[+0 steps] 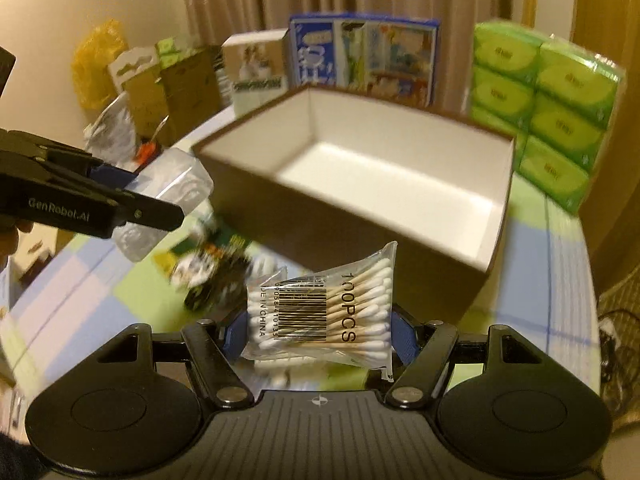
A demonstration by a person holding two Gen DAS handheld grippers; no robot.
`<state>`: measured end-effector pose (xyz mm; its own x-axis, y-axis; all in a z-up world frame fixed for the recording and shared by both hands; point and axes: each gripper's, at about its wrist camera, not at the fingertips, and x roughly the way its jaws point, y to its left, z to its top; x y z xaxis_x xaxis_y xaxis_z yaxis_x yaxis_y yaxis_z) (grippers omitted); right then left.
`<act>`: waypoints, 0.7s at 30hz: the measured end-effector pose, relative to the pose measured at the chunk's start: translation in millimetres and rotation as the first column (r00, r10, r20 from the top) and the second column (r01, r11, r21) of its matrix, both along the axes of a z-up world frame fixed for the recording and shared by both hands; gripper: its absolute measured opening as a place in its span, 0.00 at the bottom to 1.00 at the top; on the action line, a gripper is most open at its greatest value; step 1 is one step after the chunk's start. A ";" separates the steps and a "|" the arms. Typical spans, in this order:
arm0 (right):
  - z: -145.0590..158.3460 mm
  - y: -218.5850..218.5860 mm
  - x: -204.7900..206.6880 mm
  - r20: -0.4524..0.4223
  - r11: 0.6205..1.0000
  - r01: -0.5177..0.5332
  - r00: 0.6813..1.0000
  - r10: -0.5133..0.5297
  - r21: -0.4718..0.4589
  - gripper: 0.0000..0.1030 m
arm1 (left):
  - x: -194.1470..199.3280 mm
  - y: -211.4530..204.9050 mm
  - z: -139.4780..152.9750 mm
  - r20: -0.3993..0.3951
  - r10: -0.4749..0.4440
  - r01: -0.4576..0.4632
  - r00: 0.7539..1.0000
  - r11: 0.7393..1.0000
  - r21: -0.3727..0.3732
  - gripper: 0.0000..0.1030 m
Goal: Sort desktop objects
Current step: 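Carry the floss-pick box and swab bag with both tools into the brown box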
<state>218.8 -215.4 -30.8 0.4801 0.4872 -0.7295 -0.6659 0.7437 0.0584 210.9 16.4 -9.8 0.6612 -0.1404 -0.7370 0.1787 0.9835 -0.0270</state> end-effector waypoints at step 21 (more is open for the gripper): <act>-6.2 39.8 152.1 -0.039 0.984 0.180 0.983 -0.180 -0.008 0.66 | 169.0 -7.7 -17.2 -0.052 -0.071 0.072 0.996 0.997 0.010 0.50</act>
<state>370.9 -175.6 -37.0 0.5307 0.3923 -0.7513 -0.5182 0.8516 0.0787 379.9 8.6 -27.0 0.6110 -0.1771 -0.7716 0.2471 0.9686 -0.0267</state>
